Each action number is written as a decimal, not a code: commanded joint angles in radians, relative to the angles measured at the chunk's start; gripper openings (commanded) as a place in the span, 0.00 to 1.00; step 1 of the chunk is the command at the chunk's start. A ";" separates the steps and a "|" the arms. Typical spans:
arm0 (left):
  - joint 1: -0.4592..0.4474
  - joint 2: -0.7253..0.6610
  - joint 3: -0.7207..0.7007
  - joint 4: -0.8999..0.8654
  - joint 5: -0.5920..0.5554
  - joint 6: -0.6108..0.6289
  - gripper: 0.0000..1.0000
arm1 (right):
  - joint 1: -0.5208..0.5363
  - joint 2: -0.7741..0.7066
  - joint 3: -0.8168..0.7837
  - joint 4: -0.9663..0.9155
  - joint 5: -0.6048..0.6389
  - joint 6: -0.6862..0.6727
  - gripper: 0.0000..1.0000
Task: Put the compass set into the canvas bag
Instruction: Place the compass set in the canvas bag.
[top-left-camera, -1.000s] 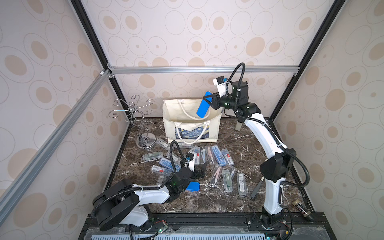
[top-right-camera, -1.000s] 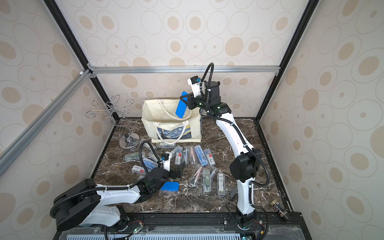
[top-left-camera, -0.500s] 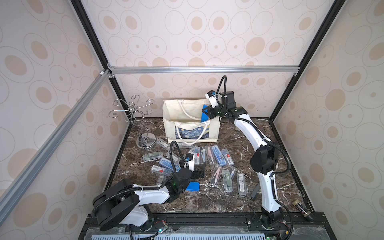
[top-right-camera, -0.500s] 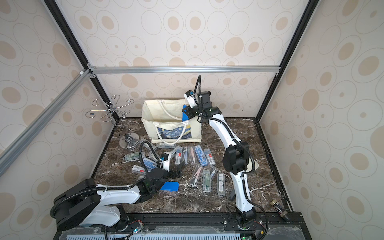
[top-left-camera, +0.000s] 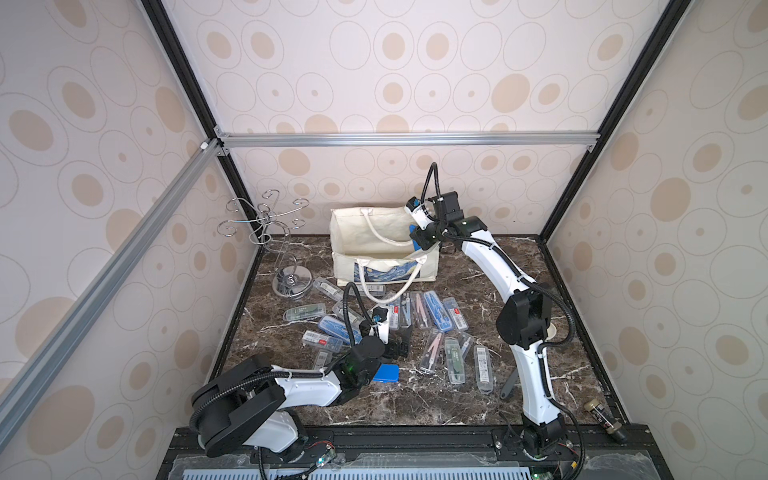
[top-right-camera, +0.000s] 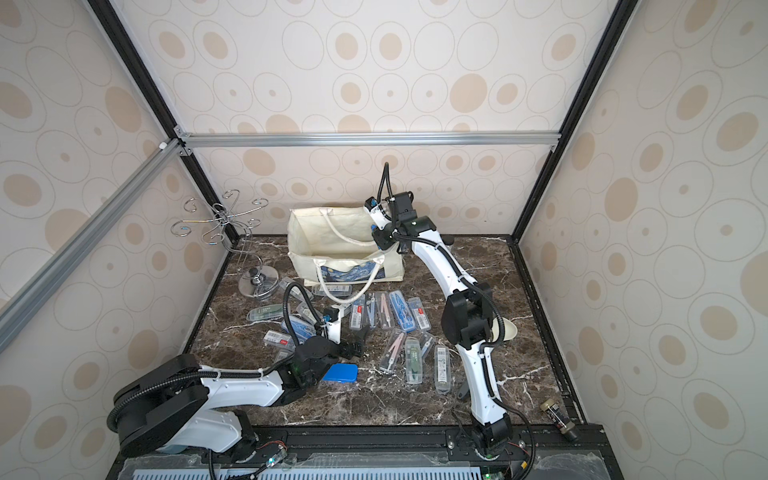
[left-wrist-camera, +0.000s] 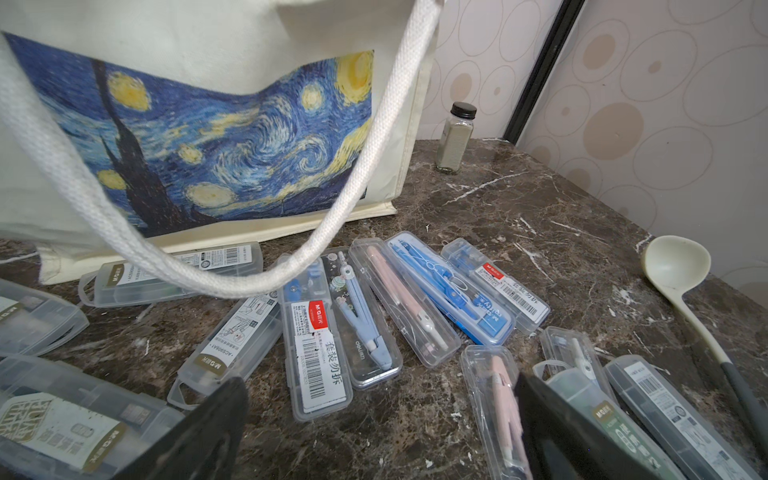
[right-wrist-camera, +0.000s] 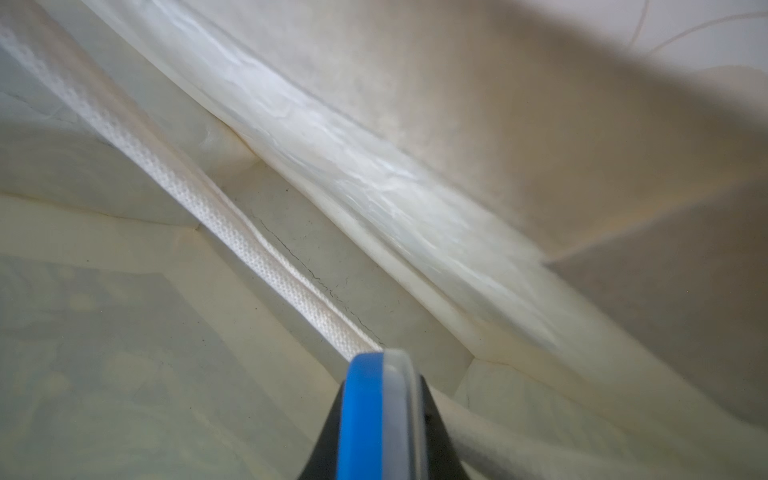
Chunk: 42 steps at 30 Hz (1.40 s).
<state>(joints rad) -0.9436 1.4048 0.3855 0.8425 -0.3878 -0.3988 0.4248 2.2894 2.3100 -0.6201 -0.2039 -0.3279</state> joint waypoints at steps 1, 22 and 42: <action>0.003 0.001 0.013 0.030 -0.008 -0.018 1.00 | 0.005 0.062 -0.004 -0.066 0.040 -0.033 0.19; 0.006 -0.032 0.032 -0.036 -0.073 -0.015 1.00 | 0.006 0.034 0.073 -0.090 0.067 0.025 0.42; 0.213 -0.011 0.371 -0.491 -0.051 -0.036 1.00 | 0.004 -0.101 0.101 -0.128 -0.050 0.124 0.63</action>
<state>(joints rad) -0.7658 1.3731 0.6945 0.4469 -0.4465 -0.4187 0.4259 2.2585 2.3753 -0.7315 -0.2165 -0.2264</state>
